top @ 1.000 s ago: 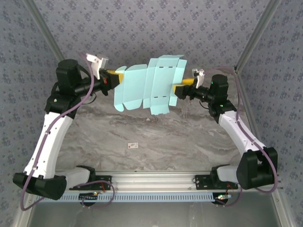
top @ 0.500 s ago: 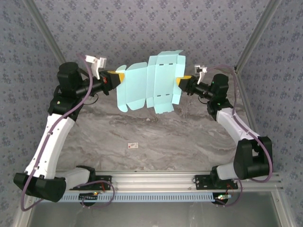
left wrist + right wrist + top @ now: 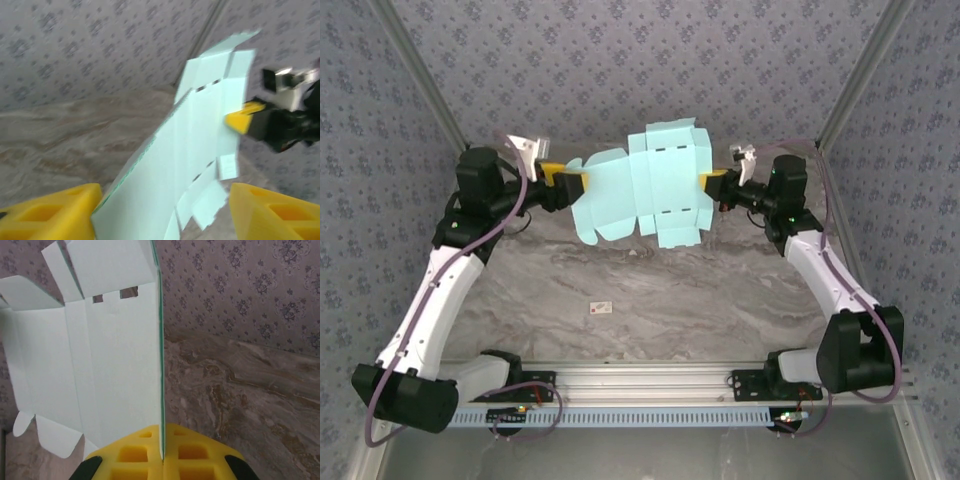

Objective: Fold the paper box

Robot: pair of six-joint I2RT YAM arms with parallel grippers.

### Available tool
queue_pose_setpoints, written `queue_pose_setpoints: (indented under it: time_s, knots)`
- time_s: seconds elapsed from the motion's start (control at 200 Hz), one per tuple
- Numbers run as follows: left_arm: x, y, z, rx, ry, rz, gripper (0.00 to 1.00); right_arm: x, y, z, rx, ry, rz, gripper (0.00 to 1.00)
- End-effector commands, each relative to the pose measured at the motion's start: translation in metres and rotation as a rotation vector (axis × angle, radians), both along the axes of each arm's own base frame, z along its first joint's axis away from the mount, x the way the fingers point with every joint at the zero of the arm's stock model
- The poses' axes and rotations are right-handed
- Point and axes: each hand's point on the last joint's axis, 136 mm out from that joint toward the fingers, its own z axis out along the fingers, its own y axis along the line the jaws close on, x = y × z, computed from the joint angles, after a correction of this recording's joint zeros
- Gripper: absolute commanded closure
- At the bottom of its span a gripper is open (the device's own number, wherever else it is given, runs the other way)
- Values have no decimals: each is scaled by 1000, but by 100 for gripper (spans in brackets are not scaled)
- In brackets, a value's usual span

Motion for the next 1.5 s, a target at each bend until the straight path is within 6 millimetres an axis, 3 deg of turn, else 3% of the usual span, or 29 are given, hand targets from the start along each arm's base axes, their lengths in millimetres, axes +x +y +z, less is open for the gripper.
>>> queue_pose_setpoints:
  time_s: [0.0, 0.17, 0.195, 0.215, 0.385, 0.58, 0.775, 0.894, 1.064, 1.219, 1.494]
  knots:
    - [3, 16, -20, 149, -26, 58, 21, -22, -1, -1, -129, -15, 66, 100]
    - [4, 15, -20, 268, -71, 40, 18, -45, 9, 1, -210, 3, 170, 100]
    - [2, 12, -18, 288, -87, 19, 18, -49, 10, -4, -226, 17, 181, 100]
    - [0, 10, -16, 307, -105, 2, 17, -49, 11, 8, -234, -13, 185, 100]
    - [-23, -23, -18, 453, -262, -198, 11, -69, 23, 13, -269, -27, 276, 100]
    - [-13, -40, -13, 474, -315, -290, 10, -89, 39, 14, -303, -36, 362, 100]
    - [-28, -68, -10, 377, -288, -513, 13, -100, 49, 16, -308, -48, 410, 100]
    - [-32, -74, -19, 346, -236, -572, 17, -104, 53, 16, -308, -53, 432, 100]
    - [-42, -81, -26, 314, -185, -661, 32, -106, 54, 17, -324, -57, 437, 100]
    - [-47, -82, -32, 305, -119, -688, 61, -106, 53, 19, -337, -74, 423, 100]
    - [-48, -83, -31, 267, -63, -675, 98, -99, 48, 23, -374, -107, 357, 100]
